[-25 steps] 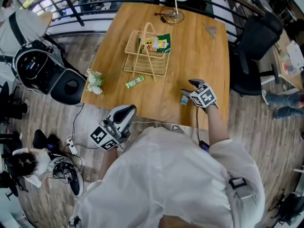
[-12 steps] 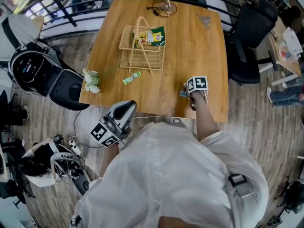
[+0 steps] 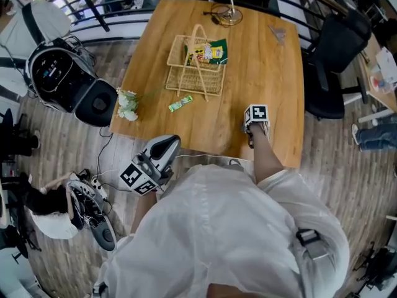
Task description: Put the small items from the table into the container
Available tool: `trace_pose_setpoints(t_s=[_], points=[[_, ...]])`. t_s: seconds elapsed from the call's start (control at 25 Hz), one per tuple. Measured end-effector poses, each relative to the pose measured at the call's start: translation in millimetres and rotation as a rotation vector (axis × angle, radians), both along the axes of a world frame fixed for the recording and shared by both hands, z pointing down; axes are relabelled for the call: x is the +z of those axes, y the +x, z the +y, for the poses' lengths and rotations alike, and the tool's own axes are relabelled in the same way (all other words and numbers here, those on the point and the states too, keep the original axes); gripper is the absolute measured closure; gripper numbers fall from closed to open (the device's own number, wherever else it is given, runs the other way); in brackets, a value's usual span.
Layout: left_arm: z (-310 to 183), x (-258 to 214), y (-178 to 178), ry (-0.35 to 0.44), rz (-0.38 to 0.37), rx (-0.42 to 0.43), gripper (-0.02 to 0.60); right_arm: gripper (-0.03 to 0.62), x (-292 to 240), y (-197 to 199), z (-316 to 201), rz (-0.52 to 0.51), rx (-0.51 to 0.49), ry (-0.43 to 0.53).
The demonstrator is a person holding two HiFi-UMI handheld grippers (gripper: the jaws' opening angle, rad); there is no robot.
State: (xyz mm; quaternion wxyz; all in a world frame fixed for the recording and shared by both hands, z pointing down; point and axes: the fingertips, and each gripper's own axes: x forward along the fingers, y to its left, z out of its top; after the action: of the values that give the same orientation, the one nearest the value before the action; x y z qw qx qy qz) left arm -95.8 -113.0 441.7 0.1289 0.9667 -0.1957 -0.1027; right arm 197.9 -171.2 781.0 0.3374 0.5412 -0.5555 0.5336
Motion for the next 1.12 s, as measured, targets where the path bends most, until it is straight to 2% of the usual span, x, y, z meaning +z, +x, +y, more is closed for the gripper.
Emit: trace_pose_setpoints(t_s=[0.12,0.24,0.8,0.96,1.12], points=[[0.8,1.3,-3.0,0.002,0.004,-0.005,0.574,0.401,1.3,2.0,2.4,0.057,-0.041,0.008],[2.0,1.4,-3.8,0.003,0.009,-0.003,0.574,0.402,1.8,1.5,5.1,0.083,-0.074,0.007],[1.6,0.8,-6.2,0.006,0.013,-0.011,0.574,0.408,-2.4,1.6,4.5,0.046,-0.093,0.058],[1.7,-0.3,-6.7,0.009,0.010,-0.017,0.574,0.408,-17.0,3.2,-3.4,0.010,-0.067,0.117],[1.7,-1.4,-4.5,0.009,0.012,-0.014,0.574,0.408,-51.7,10.4,-26.7,-0.009,-0.049,0.231]])
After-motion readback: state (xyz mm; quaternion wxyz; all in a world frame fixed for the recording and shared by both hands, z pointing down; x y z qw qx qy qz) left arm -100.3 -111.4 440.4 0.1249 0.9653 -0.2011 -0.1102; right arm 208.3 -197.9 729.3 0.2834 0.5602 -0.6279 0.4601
